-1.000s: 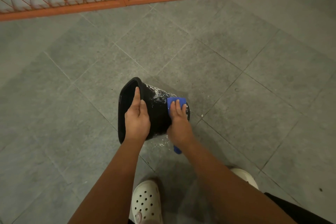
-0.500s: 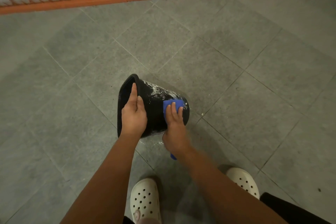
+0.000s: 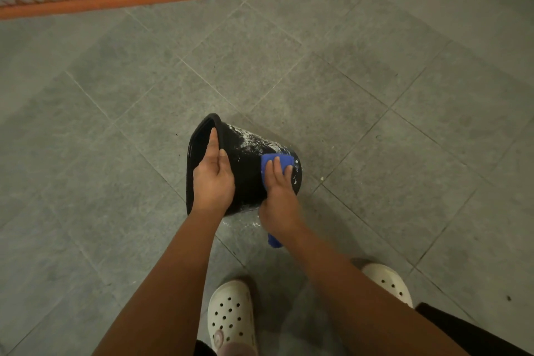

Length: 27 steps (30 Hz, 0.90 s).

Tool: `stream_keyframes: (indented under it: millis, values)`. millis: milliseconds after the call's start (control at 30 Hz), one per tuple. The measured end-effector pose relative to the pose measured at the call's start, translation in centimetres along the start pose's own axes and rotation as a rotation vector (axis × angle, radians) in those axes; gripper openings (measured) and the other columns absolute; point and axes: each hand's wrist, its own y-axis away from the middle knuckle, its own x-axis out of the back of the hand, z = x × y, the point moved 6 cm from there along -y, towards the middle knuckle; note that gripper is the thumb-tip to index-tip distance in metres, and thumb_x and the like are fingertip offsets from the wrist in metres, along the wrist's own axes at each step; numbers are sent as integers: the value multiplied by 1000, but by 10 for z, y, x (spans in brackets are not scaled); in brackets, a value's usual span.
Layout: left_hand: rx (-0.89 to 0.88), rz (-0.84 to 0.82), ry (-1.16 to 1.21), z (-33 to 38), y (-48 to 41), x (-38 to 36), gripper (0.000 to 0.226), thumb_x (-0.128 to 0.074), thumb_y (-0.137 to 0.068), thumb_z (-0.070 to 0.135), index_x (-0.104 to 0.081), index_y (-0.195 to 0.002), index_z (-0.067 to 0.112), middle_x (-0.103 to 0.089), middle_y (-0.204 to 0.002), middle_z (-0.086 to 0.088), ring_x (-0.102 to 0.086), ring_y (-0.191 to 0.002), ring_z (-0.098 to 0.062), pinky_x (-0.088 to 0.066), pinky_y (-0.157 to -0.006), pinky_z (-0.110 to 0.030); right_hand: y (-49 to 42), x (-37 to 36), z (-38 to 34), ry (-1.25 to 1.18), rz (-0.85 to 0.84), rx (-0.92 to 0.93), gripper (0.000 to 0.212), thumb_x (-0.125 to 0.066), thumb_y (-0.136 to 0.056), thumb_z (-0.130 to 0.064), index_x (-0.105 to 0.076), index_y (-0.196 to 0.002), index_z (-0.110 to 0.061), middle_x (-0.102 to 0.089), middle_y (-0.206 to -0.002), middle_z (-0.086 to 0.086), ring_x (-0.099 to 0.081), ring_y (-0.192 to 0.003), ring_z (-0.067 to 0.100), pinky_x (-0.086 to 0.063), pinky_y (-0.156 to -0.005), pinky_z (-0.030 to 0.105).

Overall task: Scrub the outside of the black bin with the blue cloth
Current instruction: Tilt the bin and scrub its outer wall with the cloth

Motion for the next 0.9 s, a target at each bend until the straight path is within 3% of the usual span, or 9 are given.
stream_keyframes:
  millis: [167, 300, 400, 467, 600, 667, 767, 833, 900]
  values:
    - [30, 43, 18, -4, 0, 6, 46, -32, -103, 25, -28, -148, 33, -51, -100, 21, -52, -90, 4, -42, -94, -25, -25, 8, 15, 32, -36, 18, 84, -44, -81, 15, -3, -150, -11, 4, -158, 3, 15, -143, 28, -6, -118, 47]
    - [27, 30, 34, -5, -2, 7, 46, -32, -103, 25, -29, -148, 33, -50, -121, 11, -50, -111, -7, -40, -102, -28, -22, 10, 19, 59, -66, -69, 80, -45, -86, 9, 1, -149, -9, 7, -158, 6, 15, -143, 30, -5, -118, 40]
    - [0, 23, 7, -5, -4, 10, 46, -33, -103, 22, -30, -148, 28, -48, -120, 13, -49, -101, 4, -35, -88, -3, -16, 5, 9, 60, -48, 9, 78, -47, -87, 6, -4, -150, -11, 3, -158, 3, 12, -143, 29, -9, -118, 40]
    - [-8, 25, -2, -5, -3, 11, 46, -33, -103, 20, -30, -148, 26, -47, -117, 15, -47, -95, 10, -31, -77, 5, -19, 6, 7, 53, -38, 74, 79, -46, -84, 10, -10, -150, -13, -2, -159, 2, 10, -144, 28, -8, -118, 41]
    - [-13, 51, 28, -1, 0, 10, 45, -33, -103, 20, -31, -148, 24, -46, -120, 16, -45, -108, 3, -34, -90, -7, -31, 19, 21, 101, 33, 79, 79, -45, -79, 13, -17, -149, -11, -12, -157, 4, -2, -145, 27, -5, -118, 31]
    - [-10, 46, 16, 1, 0, 8, 46, -33, -103, 21, -31, -148, 25, -46, -115, 16, -48, -97, 11, -34, -90, -13, -24, 21, 21, 117, 109, 48, 74, -48, -79, 12, -25, -146, -7, -21, -154, 9, -18, -138, 33, -17, -116, 37]
    - [-5, 17, -26, 0, -1, 7, 47, -34, -103, 23, -29, -149, 29, -46, -103, 17, -42, -74, 26, -33, -76, -3, -11, 8, 16, 142, 204, 157, 65, -56, -69, 15, -48, -132, 2, -47, -130, 24, -45, -108, 44, -45, -93, 51]
    - [-1, 6, -38, -2, -2, 8, 47, -34, -103, 23, -27, -149, 30, -47, -99, 19, -42, -72, 27, -31, -71, 1, -18, 6, 22, 169, 212, 209, 60, -58, -65, 14, -56, -124, 2, -54, -120, 23, -49, -99, 44, -49, -85, 51]
    - [9, 18, -30, -2, -2, 9, 47, -33, -103, 23, -27, -149, 29, -48, -100, 23, -45, -72, 24, -32, -70, 1, -31, 11, 25, 210, 201, 248, 56, -61, -66, 13, -58, -121, -1, -53, -125, 21, -49, -107, 46, -48, -88, 53]
